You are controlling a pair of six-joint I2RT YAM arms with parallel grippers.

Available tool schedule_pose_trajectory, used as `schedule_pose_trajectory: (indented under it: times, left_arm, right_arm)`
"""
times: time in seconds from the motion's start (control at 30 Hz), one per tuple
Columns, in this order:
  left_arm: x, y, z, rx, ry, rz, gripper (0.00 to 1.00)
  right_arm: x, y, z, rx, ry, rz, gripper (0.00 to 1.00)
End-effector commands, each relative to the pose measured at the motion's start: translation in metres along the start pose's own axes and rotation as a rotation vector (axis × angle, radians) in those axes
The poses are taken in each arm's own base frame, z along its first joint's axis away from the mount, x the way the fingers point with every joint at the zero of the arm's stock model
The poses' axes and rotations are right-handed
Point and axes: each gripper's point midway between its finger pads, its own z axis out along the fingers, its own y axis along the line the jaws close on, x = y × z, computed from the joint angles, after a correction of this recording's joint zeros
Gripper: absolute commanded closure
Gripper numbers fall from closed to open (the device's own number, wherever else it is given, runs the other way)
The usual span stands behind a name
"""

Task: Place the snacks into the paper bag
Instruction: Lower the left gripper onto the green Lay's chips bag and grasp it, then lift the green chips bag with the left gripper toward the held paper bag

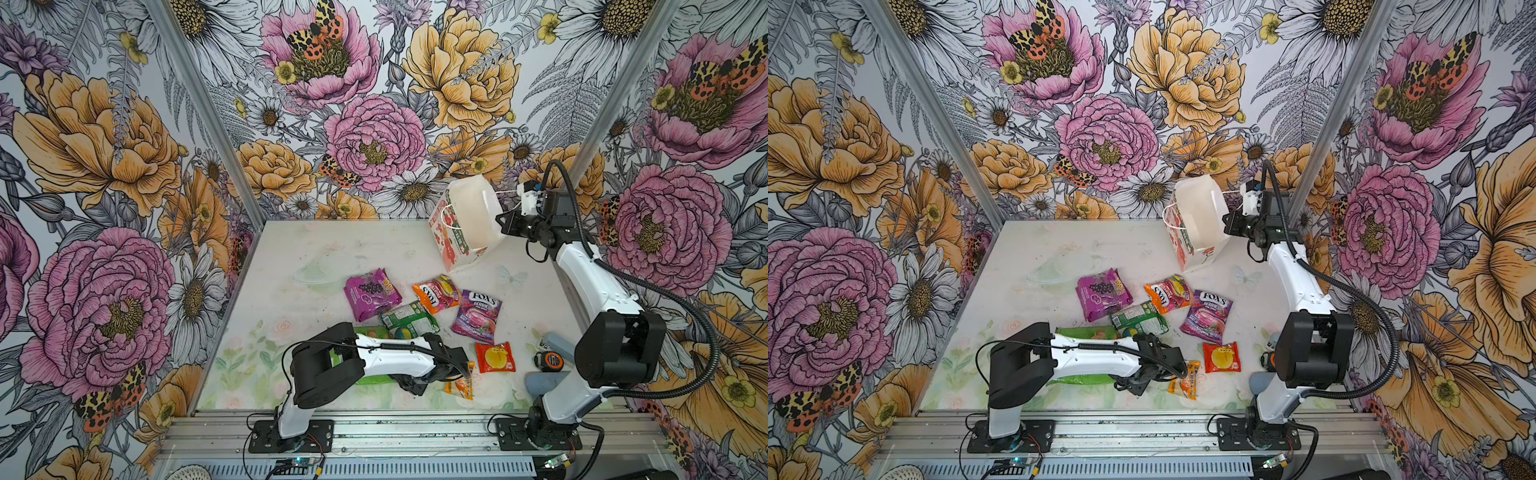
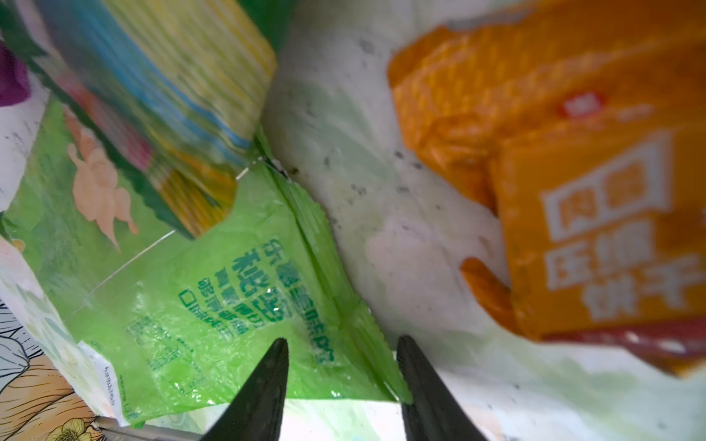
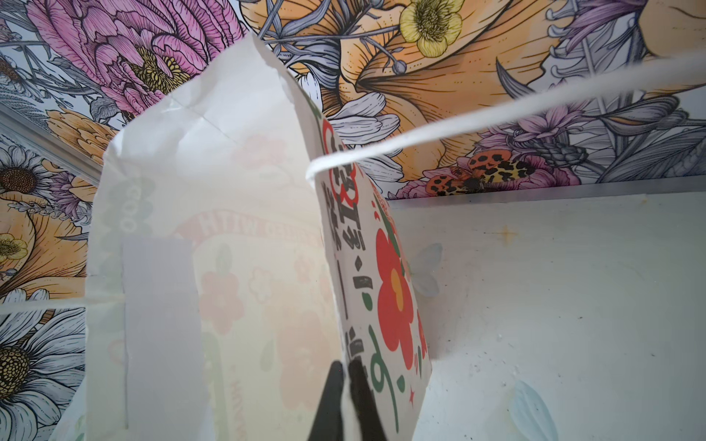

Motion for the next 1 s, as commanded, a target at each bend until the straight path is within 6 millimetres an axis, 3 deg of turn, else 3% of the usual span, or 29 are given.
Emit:
schedule_pose_trajectory:
  times: [0.0, 0.3, 0.5, 0.57, 0.67, 0.83, 0.97]
  left_arm:
    - [-0.001, 0.006, 0.043, -0.097, 0.008, -0.009, 0.59]
    - [0.002, 0.004, 0.048, -0.067, 0.001, -0.036, 0.82]
    - [-0.007, 0.019, 0.031, -0.091, -0.097, -0.100, 0.93]
    - [-0.009, 0.027, 0.019, -0.093, -0.148, -0.128, 1.00]
    - [-0.016, 0.038, -0.003, -0.104, -0.255, -0.160, 1.00]
    - [-0.028, 0.052, -0.054, -0.032, -0.416, -0.218, 1.00]
    - [-0.039, 0.076, -0.097, 0.042, -0.529, -0.295, 1.00]
  right_arm:
    - [-0.011, 0.009, -0.014, -0.016, -0.040, -0.031, 1.00]
    - [-0.011, 0.007, -0.014, -0.014, -0.039, -0.030, 1.00]
    - [-0.010, 0.007, -0.012, -0.016, -0.035, -0.023, 1.00]
    - [-0.009, 0.007, -0.012, -0.017, -0.033, -0.019, 1.00]
    - [-0.008, 0.007, -0.011, -0.020, -0.031, -0.014, 1.00]
    - [-0.008, 0.008, -0.011, -0.025, -0.028, -0.006, 1.00]
    - [-0.007, 0.010, -0.009, -0.034, -0.024, 0.003, 1.00]
